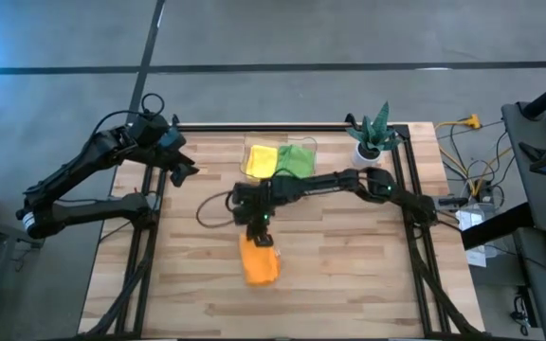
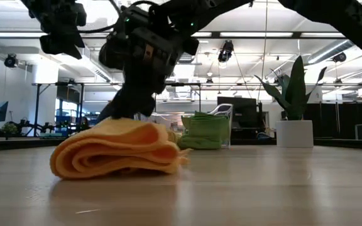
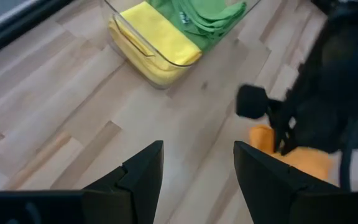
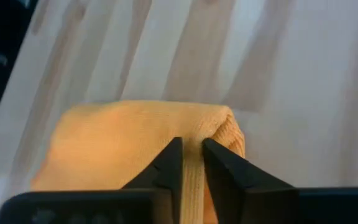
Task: Fold microfiber towels
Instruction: Remove the folded orange microfiber towel from the transparent bin, then put the folded orange microfiber towel into the transparent bin
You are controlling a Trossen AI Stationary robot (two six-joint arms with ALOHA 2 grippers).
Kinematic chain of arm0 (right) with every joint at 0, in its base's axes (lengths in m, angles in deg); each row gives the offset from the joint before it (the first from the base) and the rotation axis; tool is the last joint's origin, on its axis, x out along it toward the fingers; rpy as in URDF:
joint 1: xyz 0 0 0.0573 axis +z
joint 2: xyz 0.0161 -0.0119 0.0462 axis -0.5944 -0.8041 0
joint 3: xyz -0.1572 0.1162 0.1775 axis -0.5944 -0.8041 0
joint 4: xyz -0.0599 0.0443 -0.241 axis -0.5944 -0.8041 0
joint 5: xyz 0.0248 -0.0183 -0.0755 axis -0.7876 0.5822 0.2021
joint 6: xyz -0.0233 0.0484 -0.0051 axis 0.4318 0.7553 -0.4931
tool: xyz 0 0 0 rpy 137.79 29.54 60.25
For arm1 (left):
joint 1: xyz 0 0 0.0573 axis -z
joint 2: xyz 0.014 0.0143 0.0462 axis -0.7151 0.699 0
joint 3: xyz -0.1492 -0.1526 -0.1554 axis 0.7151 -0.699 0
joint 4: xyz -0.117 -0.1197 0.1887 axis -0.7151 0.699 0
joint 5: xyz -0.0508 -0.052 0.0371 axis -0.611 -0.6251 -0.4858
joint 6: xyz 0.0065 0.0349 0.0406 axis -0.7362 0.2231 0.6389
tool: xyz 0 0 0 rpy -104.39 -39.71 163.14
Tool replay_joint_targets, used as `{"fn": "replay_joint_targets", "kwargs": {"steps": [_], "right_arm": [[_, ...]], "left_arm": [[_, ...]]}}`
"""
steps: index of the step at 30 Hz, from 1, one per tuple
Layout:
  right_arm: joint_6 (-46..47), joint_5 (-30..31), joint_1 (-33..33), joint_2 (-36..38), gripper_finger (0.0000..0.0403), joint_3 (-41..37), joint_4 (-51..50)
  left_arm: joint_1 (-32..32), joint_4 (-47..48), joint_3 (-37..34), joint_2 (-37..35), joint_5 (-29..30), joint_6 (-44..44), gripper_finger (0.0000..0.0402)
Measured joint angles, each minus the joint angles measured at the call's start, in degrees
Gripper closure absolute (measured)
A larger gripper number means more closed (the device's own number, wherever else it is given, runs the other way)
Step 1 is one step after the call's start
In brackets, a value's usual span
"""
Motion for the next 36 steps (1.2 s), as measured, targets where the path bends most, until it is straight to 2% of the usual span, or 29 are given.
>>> {"fn": "replay_joint_targets", "kwargs": {"steps": [7, 12, 15, 21, 25, 29, 36], "right_arm": [[-1.16, -0.28, -3.52, 1.86, 0.0289, 2.81, -2.4], [-6.48, -2.52, -5.42, 1.84, 0.0256, 2.82, -7.3], [-10.03, -5.9, -6.05, 1.79, 0.0234, 1.97, -8.21], [-15.51, -6.28, -5.74, 1.67, 0.0176, -0.23, -7.2], [-12.99, -5.84, -5.57, 1.62, 0.0141, -2.42, -2.13], [-13.0, -3.18, -5.6, 1.52, 0.0122, -4.73, 0.77], [-12.57, -5.22, -4.74, -0.84, 0.0117, -5.6, -0.57]], "left_arm": [[0.0, 0.32, -0.19, -1.98, -5.38, -0.51, 0.0222], [-0.03, 0.32, -0.22, -3.78, -8.39, -2.73, 0.0222], [-0.03, 0.3, -0.22, -4.5, -8.43, -5.34, 0.0222], [-0.03, 0.21, -0.22, -5.81, -7.25, -10.25, 0.0222], [-0.03, -0.01, -0.22, -5.75, -6.7, -11.51, 0.0222], [-0.01, -0.84, -0.24, -5.17, -5.96, -12.62, 0.0222], [-0.03, -2.11, -0.26, -3.79, -5.9, -14.09, 0.0222]]}}
